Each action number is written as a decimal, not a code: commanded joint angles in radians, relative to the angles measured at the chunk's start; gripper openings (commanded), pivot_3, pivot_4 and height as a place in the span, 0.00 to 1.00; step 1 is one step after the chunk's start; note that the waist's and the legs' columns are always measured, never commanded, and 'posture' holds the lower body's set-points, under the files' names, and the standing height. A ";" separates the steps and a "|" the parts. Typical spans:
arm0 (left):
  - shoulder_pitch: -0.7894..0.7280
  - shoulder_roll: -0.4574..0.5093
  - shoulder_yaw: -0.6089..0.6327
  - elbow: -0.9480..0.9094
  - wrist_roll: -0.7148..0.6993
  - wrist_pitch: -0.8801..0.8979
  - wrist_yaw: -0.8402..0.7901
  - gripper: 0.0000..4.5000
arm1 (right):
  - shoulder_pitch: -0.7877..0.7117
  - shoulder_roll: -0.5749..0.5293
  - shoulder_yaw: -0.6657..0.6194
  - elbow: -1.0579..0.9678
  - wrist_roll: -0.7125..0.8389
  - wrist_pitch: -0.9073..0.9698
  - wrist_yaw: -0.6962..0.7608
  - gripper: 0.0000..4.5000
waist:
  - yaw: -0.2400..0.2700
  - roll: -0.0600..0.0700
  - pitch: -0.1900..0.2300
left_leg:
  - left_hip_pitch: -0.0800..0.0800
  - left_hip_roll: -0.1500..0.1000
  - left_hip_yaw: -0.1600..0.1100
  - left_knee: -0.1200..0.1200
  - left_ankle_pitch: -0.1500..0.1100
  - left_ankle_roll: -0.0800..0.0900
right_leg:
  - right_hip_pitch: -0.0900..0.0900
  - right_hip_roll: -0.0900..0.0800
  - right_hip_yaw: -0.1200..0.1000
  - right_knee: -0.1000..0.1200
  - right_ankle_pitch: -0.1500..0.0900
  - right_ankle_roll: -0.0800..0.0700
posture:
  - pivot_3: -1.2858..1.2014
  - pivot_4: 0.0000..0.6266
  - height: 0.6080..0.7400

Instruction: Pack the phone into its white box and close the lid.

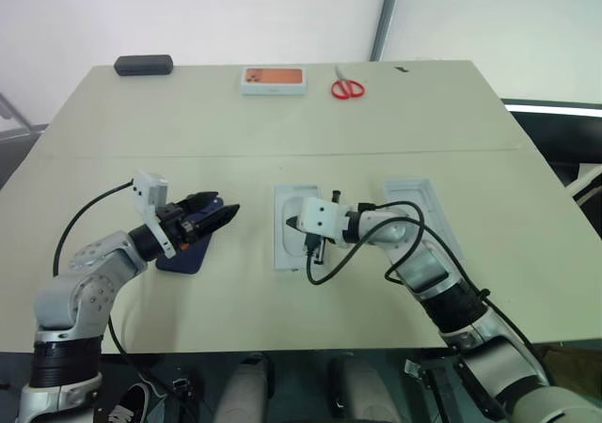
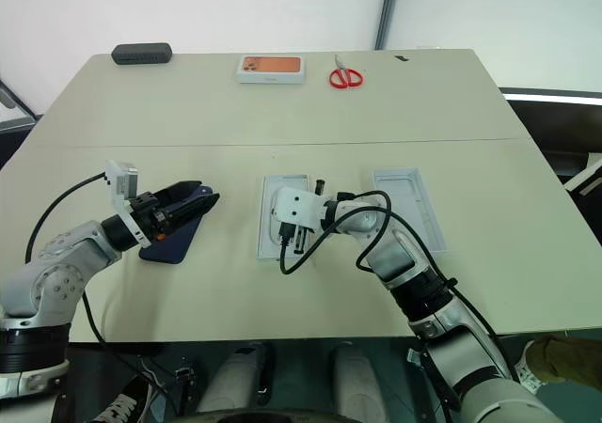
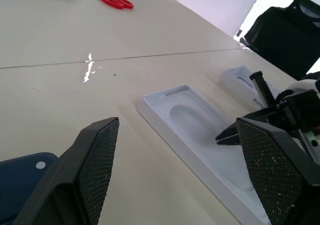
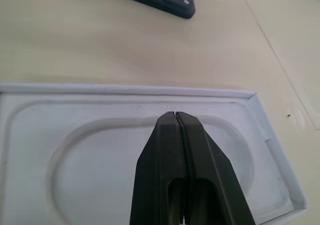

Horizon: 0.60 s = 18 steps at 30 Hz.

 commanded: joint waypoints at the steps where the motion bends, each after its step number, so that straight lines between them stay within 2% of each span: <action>1: -0.020 0.010 0.016 -0.007 -0.003 0.003 0.005 0.88 | 0.000 0.011 0.003 0.024 -0.008 -0.034 -0.026 0.00 | 0.000 0.000 0.000 | 0.000 0.000 0.000 0.000 0.000 0.000 | 0.000 0.000 0.000 0.000 0.000 0.000 | 0.52 0.24 1.00; 7: -0.026 0.007 0.020 0.000 -0.013 0.019 0.019 0.88 | -0.010 -0.005 0.037 0.096 -0.076 -0.091 -0.057 0.00 | -0.001 0.000 0.000 | 0.000 0.000 0.000 0.000 0.000 0.000 | 0.000 0.000 0.000 0.000 0.000 0.000 | 0.52 0.24 1.00; 18: -0.053 -0.015 0.078 0.031 -0.088 0.078 0.058 0.88 | -0.066 0.000 0.015 0.230 -0.146 -0.069 -0.162 0.00 | -0.001 0.000 0.000 | 0.000 0.000 0.000 0.000 0.000 0.000 | 0.000 0.000 0.000 0.000 0.000 0.000 | 0.52 0.24 1.00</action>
